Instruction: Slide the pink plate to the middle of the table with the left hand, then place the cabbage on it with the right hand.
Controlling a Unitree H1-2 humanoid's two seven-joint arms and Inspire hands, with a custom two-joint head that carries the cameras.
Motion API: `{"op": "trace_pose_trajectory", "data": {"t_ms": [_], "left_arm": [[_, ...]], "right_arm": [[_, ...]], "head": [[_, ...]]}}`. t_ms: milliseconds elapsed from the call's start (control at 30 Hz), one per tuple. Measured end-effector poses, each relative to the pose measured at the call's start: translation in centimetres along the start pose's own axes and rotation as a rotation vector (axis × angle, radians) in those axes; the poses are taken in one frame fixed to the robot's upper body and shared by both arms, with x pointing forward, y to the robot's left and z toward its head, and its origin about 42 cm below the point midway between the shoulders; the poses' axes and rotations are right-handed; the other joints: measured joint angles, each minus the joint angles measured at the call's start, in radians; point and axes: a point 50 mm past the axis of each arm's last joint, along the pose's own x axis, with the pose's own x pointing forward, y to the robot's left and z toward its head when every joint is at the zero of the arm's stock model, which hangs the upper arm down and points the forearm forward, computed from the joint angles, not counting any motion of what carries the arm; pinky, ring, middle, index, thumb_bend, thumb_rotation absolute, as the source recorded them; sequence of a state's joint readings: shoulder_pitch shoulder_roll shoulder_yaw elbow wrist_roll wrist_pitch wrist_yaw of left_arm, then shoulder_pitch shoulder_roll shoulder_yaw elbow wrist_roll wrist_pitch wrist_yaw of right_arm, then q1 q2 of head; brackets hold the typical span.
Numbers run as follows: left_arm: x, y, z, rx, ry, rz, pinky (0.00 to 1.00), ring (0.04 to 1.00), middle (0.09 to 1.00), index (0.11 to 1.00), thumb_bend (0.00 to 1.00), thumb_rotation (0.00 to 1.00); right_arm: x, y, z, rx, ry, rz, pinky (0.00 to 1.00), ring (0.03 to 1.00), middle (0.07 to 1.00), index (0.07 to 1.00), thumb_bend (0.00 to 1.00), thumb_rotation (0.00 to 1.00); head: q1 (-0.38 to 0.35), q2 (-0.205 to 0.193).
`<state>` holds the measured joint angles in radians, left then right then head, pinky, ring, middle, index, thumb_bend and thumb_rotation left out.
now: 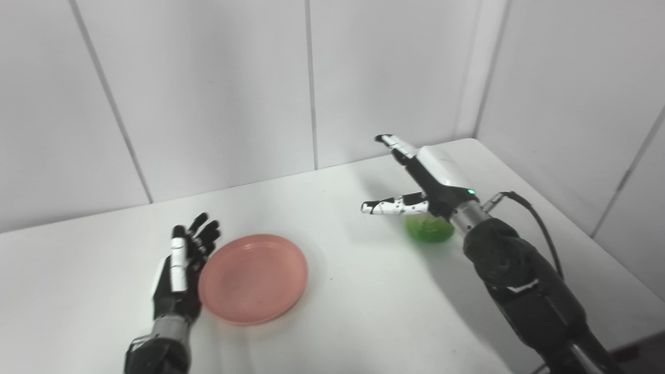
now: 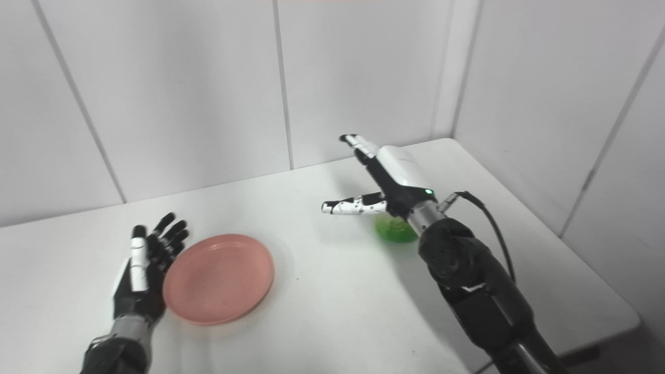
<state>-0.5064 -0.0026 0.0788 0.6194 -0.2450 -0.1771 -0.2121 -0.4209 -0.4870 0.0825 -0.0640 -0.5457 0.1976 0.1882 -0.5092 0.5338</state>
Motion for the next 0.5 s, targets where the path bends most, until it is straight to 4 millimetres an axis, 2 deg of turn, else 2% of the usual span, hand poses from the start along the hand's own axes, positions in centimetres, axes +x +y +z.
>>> {"op": "trace_pose_trajectory", "data": {"t_ms": [200,333,500], "left_arm": [[0.4,0.5,0.0,-0.023,0.001,-0.006,0.94,0.888,0.86,0.853,0.84,1.0],[0.7,0.9,0.1,-0.033,0.0,-0.011,0.96,0.887,0.85,0.84,0.84,1.0],[0.7,1.0,0.2,-0.032,-0.007,-0.009,0.93,0.877,0.846,0.837,0.83,1.0]], "right_arm": [[0.0,-1.5,-2.8,-0.066,0.112,-0.005,0.97,0.965,0.957,0.943,0.89,0.51],[0.0,-1.9,-4.1,-0.156,0.152,0.01,1.0,0.971,0.952,0.936,0.93,0.54],[0.1,-1.7,-4.8,-0.243,0.171,0.04,1.0,0.975,0.939,0.91,0.99,0.52]], "head": [[-0.029,0.0],[-0.032,0.0],[-0.035,-0.003]]}}
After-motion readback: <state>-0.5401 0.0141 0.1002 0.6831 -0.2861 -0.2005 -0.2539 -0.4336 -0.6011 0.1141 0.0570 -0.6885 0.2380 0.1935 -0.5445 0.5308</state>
